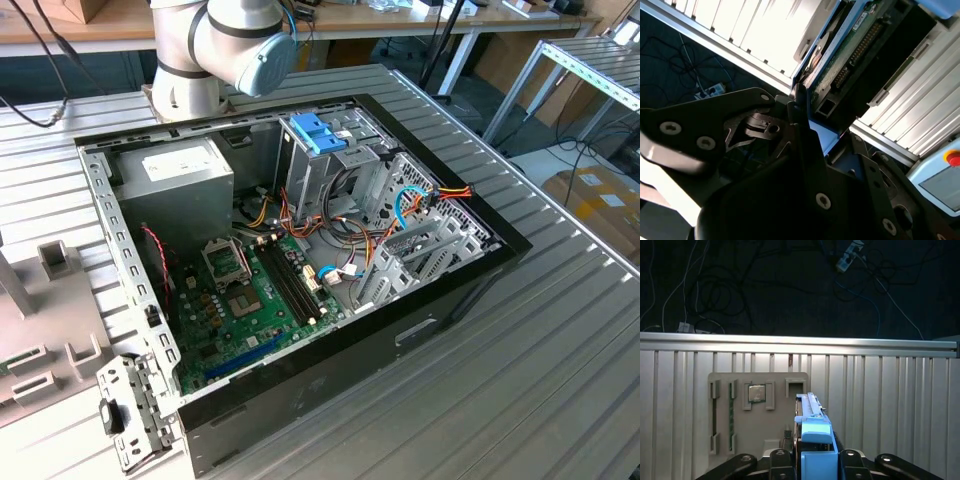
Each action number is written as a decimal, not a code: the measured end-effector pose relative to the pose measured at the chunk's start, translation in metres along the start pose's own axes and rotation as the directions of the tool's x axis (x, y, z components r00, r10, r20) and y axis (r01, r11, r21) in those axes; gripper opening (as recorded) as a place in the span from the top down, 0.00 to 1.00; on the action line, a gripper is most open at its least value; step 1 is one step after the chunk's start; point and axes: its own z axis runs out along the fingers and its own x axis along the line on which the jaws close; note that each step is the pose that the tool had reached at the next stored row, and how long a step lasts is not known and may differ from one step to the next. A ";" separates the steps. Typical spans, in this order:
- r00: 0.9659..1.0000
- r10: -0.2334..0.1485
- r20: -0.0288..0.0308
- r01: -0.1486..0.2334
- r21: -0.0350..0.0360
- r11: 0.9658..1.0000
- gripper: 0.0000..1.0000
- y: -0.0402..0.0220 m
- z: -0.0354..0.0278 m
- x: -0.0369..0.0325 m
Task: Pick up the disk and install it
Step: 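Pick up the disk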
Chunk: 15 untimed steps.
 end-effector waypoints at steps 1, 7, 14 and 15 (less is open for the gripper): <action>1.000 0.000 0.000 0.000 0.000 1.000 0.63 0.0001 -0.0024 -0.0001; 1.000 0.000 0.001 0.000 0.000 1.000 0.63 0.0001 -0.0064 -0.0003; 1.000 0.000 0.001 0.000 0.000 1.000 0.63 0.0002 -0.0095 -0.0004; 1.000 0.000 0.001 0.000 0.000 1.000 0.63 0.0002 -0.0101 -0.0005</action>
